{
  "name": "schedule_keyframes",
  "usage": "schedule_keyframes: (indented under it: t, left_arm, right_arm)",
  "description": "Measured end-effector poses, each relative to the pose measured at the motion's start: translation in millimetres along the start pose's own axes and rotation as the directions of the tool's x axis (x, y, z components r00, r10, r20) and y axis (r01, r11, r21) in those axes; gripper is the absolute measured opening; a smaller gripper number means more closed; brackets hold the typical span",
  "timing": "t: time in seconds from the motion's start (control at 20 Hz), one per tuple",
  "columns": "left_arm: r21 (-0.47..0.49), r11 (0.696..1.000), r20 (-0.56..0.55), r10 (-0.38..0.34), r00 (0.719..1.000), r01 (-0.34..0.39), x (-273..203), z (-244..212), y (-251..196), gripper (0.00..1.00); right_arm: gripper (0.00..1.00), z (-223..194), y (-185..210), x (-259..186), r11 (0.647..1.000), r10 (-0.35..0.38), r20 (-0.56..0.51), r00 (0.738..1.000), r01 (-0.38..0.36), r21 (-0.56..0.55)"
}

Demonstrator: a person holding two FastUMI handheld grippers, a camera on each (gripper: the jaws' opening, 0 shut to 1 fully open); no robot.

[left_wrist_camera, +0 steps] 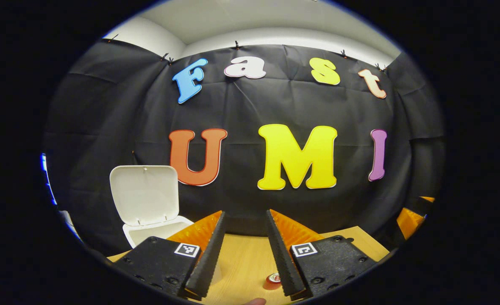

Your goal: Press the lid of the desktop garbage bin to open it, pick up the crumpled paper on the desktop and throw it into the bin, then pick up the pop can on the desktop and drop it into the bin, and finally close the garbage bin lid.

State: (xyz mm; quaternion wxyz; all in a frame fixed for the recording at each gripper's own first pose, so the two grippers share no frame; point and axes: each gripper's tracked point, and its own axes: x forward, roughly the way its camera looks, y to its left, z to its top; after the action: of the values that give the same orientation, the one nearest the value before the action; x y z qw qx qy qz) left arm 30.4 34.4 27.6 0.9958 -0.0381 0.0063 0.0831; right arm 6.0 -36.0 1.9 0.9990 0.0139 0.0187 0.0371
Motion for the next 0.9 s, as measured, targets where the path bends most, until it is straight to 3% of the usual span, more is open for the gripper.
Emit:
schedule_keyframes:
  t: [0.15,0.25,0.45,0.9]
  left_arm:
    - [-0.009,0.999,0.020,-0.051,0.999,0.051,-8.4,4.4,-14.1,0.82]
    - [-0.003,0.996,0.023,-0.089,0.996,0.089,-15.2,2.4,-25.5,0.99]
    - [0.005,0.990,-0.005,-0.141,0.990,0.141,-24.9,-11.7,-35.9,0.99]
    - [0.038,0.985,-0.132,-0.163,0.978,0.169,-51.0,-69.9,-34.4,0.99]
  right_arm:
    - [0.94,1.4,-4.9,-1.7,1.000,-0.005,0.004,1.000,0.005,-0.003]
    - [0.94,0.9,-9.9,-4.0,1.000,-0.005,0.003,1.000,0.005,-0.011]
    - [0.94,-25.0,-3.2,-6.9,0.997,0.078,-0.069,0.995,-0.079,-0.012]
    - [0.94,-98.6,6.3,-5.9,0.985,0.160,-0.240,0.958,-0.170,-0.021]
